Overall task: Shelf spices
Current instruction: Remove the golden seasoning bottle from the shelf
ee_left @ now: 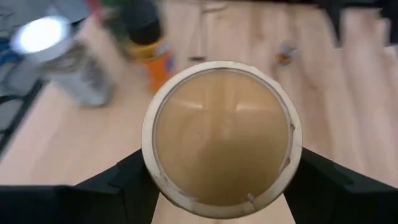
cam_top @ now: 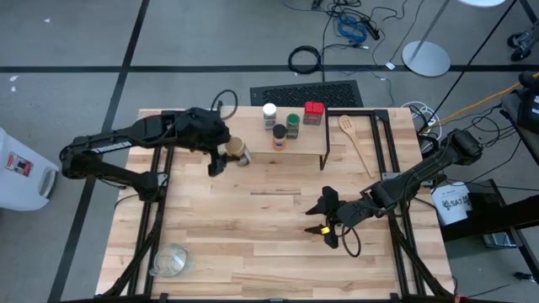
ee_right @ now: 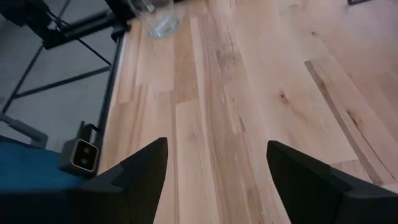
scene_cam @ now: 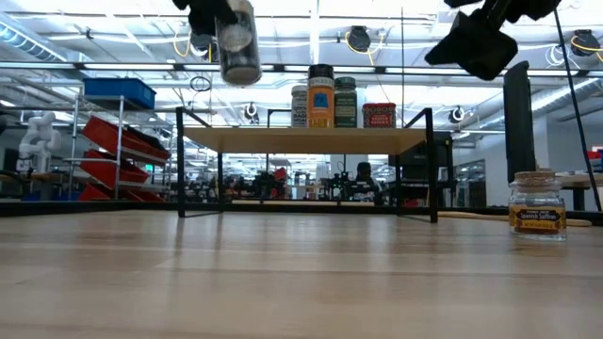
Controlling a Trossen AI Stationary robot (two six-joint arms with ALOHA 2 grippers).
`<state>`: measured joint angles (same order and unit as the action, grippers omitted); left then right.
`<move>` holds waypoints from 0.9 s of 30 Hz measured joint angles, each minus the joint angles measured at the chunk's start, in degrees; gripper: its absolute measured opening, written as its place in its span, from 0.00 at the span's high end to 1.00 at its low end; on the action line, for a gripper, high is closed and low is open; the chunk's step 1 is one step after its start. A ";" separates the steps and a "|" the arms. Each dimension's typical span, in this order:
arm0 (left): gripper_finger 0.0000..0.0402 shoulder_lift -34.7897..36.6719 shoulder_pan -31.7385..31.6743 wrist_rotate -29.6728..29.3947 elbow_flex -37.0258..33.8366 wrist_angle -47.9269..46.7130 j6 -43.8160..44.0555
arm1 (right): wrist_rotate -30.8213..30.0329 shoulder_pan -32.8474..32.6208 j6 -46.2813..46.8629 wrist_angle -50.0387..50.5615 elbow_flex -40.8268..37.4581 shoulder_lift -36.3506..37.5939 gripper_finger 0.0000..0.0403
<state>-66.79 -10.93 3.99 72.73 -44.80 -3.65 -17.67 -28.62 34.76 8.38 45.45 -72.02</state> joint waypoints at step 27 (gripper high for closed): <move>0.31 -1.81 29.48 -17.82 -21.15 3.22 27.39 | -0.21 0.00 -1.40 0.11 0.00 1.33 0.35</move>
<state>-68.60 18.55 -13.83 51.58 -41.58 23.74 -17.88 -28.62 33.36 8.49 45.45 -70.70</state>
